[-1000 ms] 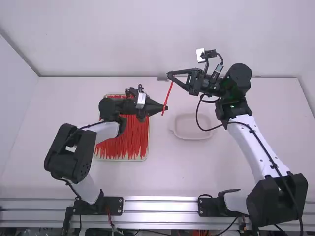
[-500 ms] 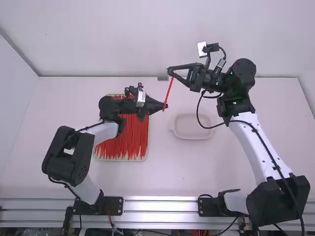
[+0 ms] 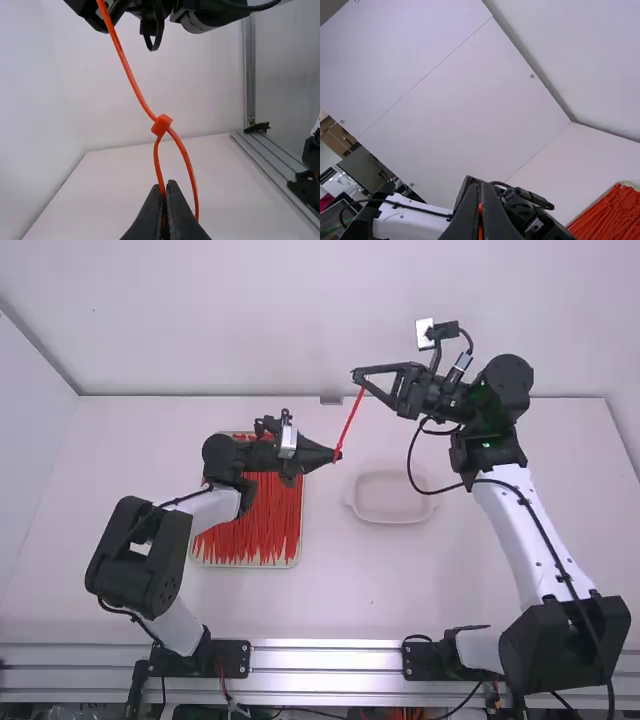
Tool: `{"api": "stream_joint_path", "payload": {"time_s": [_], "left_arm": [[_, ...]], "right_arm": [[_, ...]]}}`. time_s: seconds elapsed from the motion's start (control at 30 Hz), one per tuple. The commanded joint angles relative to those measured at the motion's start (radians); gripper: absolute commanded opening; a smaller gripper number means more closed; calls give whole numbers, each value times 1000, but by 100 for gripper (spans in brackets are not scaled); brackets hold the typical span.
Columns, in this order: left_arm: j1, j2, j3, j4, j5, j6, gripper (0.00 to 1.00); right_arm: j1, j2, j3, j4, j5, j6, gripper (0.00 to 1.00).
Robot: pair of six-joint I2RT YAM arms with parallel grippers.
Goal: Fasten the cable tie
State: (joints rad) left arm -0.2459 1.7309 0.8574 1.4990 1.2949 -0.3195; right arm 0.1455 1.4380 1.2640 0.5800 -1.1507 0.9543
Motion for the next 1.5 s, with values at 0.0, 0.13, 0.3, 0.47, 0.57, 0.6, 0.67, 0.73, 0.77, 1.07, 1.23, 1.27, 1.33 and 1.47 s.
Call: {"api": "stream_joint_path", "payload": {"time_s": [0.0, 0.13, 0.3, 0.47, 0.57, 0.6, 0.67, 0.73, 0.77, 1.07, 1.23, 1.27, 1.33, 1.47], "left_arm": [[-2, 27, -44, -25, 155, 22, 2], [-5, 27, -44, -25, 153, 22, 2], [-3, 27, -44, -25, 151, 22, 2], [5, 27, -41, -25, 150, 29, 13], [5, 27, -40, -27, 82, -6, 100], [5, 27, -40, -28, 69, -5, 98], [5, 27, -39, -27, 33, -6, 99], [16, 27, -39, -31, -26, -39, 99], [29, 27, -38, -37, -62, -76, 99], [126, 27, 92, -307, 14, -148, 99], [130, 27, 176, -457, 118, -104, 99], [128, 27, 190, -453, 140, -103, 99], [128, 27, 201, -433, 158, -103, 99], [129, 27, 203, -375, 198, -103, 99]], "right_arm": [[-37, -39, 126, 53, 105, 18, 0], [-35, -39, 134, 42, 101, 14, 0], [-34, -39, 129, 40, 71, 6, 0], [-15, -39, 127, -72, 64, -87, 0], [4, -39, 127, -167, 52, -173, 0], [8, -39, 127, -188, 51, -191, 0], [20, -39, 127, -241, 52, -246, 0], [34, -39, 127, -310, 52, -312, 0], [40, -39, 127, -343, 52, -341, 0], [44, -39, 115, -464, 77, -447, 0], [47, -39, 94, -453, 78, -446, 0], [46, -39, 87, -453, 79, -447, 0], [45, -39, 81, -454, 78, -442, 0], [44, -39, 76, -447, 76, -431, 0]]}}
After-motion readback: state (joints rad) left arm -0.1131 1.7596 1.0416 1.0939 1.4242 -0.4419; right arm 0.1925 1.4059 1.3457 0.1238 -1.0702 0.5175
